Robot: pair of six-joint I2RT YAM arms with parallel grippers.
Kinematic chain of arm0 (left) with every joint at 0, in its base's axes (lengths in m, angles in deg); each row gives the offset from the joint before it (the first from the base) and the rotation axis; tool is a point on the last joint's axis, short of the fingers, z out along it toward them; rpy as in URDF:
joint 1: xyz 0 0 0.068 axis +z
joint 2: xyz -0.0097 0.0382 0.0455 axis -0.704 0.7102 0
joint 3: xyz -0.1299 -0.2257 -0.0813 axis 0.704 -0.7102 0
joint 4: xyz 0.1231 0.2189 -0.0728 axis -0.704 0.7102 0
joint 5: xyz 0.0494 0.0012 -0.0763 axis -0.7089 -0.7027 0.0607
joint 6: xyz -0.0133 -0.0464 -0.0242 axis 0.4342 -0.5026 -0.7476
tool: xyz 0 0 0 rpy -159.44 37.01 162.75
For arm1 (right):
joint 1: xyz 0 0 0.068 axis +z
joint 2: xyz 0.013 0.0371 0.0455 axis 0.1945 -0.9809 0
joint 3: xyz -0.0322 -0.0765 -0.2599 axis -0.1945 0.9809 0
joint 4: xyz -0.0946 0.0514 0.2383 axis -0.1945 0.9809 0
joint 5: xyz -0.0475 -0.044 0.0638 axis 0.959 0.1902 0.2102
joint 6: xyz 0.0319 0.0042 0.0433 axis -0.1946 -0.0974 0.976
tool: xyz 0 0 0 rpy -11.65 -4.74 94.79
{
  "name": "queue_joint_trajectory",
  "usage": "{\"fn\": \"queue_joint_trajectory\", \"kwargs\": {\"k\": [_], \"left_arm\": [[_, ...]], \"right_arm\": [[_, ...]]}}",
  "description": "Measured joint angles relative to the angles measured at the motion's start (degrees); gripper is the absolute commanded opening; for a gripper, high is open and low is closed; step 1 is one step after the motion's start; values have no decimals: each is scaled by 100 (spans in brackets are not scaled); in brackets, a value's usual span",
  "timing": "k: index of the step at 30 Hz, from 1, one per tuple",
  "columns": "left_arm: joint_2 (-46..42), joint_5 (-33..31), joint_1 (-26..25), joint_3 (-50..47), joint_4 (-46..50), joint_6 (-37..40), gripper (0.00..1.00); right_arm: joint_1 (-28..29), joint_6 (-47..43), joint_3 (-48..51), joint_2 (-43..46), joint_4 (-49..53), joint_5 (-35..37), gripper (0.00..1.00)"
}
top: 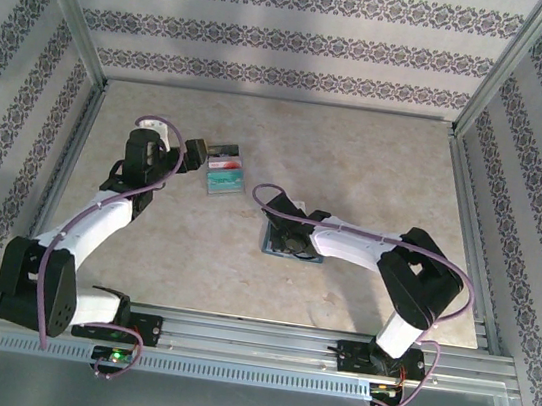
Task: Take the credit cards out of the card holder
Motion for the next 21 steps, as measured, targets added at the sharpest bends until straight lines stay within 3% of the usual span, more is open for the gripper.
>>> {"fn": "queue_joint_trajectory", "kwargs": {"k": [8, 21], "left_arm": [[-323, -352, -496, 2, 0, 260, 100], [-299, -879, -1665, -2, 173, 501, 98]], "right_arm": [[-105, -13, 304, 557, 55, 321, 32], [-470, 7, 1176, 1335, 195, 597, 35]]}}
